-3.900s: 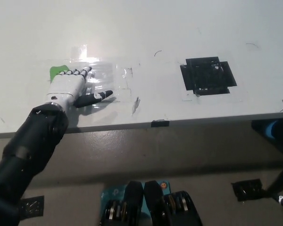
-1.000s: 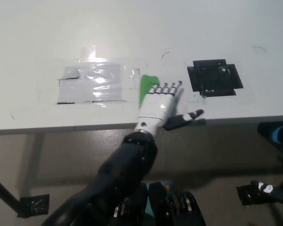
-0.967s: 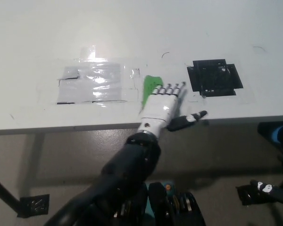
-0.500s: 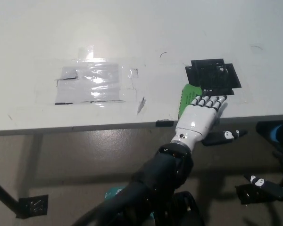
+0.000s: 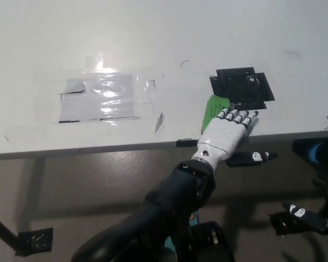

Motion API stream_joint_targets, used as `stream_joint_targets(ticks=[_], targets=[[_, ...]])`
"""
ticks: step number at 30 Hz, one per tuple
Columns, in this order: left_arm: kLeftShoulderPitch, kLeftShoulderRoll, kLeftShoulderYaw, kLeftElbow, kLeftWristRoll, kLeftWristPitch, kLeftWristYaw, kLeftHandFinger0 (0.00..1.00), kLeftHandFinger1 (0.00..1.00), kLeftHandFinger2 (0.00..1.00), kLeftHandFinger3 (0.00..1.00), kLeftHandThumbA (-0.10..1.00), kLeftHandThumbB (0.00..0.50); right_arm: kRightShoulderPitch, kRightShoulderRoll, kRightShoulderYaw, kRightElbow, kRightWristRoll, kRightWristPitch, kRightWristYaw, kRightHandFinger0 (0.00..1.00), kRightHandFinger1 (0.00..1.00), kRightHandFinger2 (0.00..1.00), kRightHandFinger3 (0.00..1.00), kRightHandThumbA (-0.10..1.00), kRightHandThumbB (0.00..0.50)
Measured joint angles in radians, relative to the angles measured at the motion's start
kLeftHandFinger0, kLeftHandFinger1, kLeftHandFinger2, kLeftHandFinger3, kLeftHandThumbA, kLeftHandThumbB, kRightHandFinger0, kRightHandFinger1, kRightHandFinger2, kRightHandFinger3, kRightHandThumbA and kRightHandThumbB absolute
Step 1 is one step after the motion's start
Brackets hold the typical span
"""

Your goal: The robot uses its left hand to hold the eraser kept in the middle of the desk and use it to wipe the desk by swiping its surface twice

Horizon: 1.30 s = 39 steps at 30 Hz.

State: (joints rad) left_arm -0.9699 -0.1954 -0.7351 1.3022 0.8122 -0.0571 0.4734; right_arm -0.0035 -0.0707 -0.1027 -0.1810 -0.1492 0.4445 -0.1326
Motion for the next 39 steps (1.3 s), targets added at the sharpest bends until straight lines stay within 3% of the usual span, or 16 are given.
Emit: stream_joint_targets(ticks=[7, 10, 17, 21, 24, 27, 31, 35, 39], targets=[[-0.011, 0.065, 0.027, -0.001, -0.004, -0.014, -0.023, 1.00, 1.00, 1.00, 1.00, 1.00, 0.437, 0.013, 0.001, 0.000, 0.000, -0.004, -0.004, -0.006, 1.00, 0.99, 0.87, 0.89, 1.00, 0.048], [-0.011, 0.119, 0.065, -0.002, -0.016, -0.015, -0.031, 1.00, 1.00, 1.00, 1.00, 1.00, 0.403, 0.016, 0.001, 0.000, 0.000, -0.006, -0.004, -0.010, 1.00, 1.00, 0.88, 0.92, 1.00, 0.044], [0.015, 0.226, 0.184, -0.018, -0.061, -0.027, -0.035, 1.00, 1.00, 1.00, 1.00, 1.00, 0.423, 0.016, 0.000, -0.006, 0.000, -0.005, -0.013, -0.020, 1.00, 1.00, 0.93, 0.98, 1.00, 0.024], [0.041, 0.245, 0.234, -0.048, -0.080, -0.044, -0.035, 1.00, 1.00, 1.00, 1.00, 1.00, 0.400, 0.018, 0.000, -0.017, 0.000, -0.004, -0.028, -0.022, 1.00, 1.00, 0.91, 0.94, 1.00, 0.000], [0.059, 0.253, 0.265, -0.067, -0.095, -0.057, -0.035, 1.00, 1.00, 1.00, 1.00, 1.00, 0.340, 0.021, 0.000, -0.030, -0.001, -0.003, -0.037, -0.025, 1.00, 1.00, 0.92, 0.96, 1.00, 0.003], [0.078, 0.265, 0.285, -0.086, -0.102, -0.073, -0.035, 1.00, 1.00, 1.00, 1.00, 1.00, 0.415, 0.024, -0.001, -0.042, -0.001, -0.002, -0.040, -0.025, 1.00, 1.00, 0.91, 0.94, 1.00, 0.034], [0.100, 0.293, 0.293, -0.109, -0.104, -0.084, -0.035, 1.00, 1.00, 1.00, 1.00, 1.00, 0.456, 0.026, -0.005, -0.056, -0.001, -0.002, -0.041, -0.026, 1.00, 1.00, 0.91, 0.94, 1.00, 0.062], [0.125, 0.339, 0.301, -0.132, -0.104, -0.090, -0.034, 1.00, 1.00, 1.00, 1.00, 1.00, 0.467, 0.030, -0.008, -0.071, -0.001, -0.001, -0.042, -0.026, 1.00, 1.00, 0.94, 0.97, 1.00, 0.050], [0.149, 0.376, 0.307, -0.156, -0.104, -0.092, -0.034, 1.00, 1.00, 1.00, 1.00, 1.00, 0.426, 0.032, -0.008, -0.084, -0.001, 0.000, -0.042, -0.026, 1.00, 1.00, 0.95, 1.00, 1.00, 0.052]])
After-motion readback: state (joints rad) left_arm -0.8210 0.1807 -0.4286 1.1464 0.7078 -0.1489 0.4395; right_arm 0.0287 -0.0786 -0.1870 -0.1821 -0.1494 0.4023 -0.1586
